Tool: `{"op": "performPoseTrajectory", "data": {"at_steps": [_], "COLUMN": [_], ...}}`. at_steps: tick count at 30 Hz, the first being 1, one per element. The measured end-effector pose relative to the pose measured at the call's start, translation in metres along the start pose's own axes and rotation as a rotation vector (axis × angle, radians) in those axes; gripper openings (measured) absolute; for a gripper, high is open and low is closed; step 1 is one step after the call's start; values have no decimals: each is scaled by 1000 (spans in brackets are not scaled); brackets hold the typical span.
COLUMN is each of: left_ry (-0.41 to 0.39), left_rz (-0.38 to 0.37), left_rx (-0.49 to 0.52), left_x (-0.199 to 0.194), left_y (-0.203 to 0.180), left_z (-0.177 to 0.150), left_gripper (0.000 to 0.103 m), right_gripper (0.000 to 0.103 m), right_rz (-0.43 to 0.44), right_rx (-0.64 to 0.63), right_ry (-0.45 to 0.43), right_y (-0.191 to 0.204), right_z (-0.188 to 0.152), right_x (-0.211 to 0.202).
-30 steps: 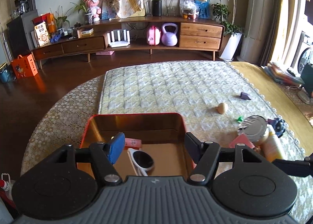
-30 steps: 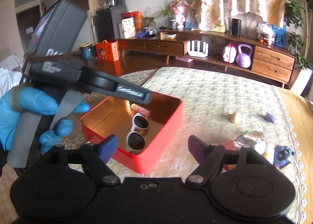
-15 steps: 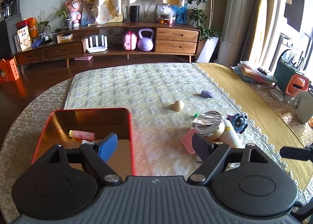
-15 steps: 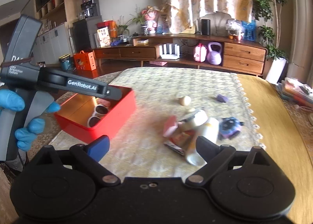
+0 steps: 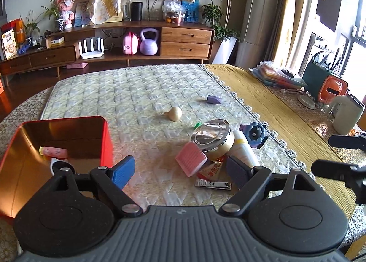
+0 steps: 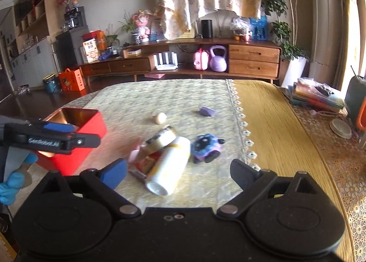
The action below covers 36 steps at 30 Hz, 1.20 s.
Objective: Organize rigid objects
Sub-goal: 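Move both open tools back over the remaining items on the table, then grasp the pink comb with left tool while right tool grasps the purple plush toy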
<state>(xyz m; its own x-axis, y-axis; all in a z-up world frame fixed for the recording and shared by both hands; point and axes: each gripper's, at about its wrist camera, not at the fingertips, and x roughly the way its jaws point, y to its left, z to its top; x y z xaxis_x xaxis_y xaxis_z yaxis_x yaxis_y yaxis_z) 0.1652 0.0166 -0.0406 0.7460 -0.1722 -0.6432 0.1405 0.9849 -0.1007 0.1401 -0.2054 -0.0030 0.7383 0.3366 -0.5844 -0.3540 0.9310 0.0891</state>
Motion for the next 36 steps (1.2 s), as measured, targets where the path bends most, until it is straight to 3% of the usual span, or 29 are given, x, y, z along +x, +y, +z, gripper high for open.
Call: {"op": "performPoseTrajectory", "data": {"at_steps": [8, 16, 26, 36], "left_ry": [39, 114, 167, 185], "left_rz": [7, -13, 9, -53], "left_rx": [24, 60, 47, 33], "left_x": [30, 64, 98, 115], "left_y": [-10, -14, -9, -6], "left_z": [-5, -4, 2, 7], "left_gripper": [88, 88, 88, 88], "right_gripper": [97, 97, 88, 84], "right_rz": [-28, -26, 3, 46], "right_rx": [36, -6, -37, -55], "right_ry": [34, 81, 120, 134], "right_y": [-27, -35, -41, -45], "right_z": [3, 9, 15, 22], "right_x": [26, 57, 88, 116]}}
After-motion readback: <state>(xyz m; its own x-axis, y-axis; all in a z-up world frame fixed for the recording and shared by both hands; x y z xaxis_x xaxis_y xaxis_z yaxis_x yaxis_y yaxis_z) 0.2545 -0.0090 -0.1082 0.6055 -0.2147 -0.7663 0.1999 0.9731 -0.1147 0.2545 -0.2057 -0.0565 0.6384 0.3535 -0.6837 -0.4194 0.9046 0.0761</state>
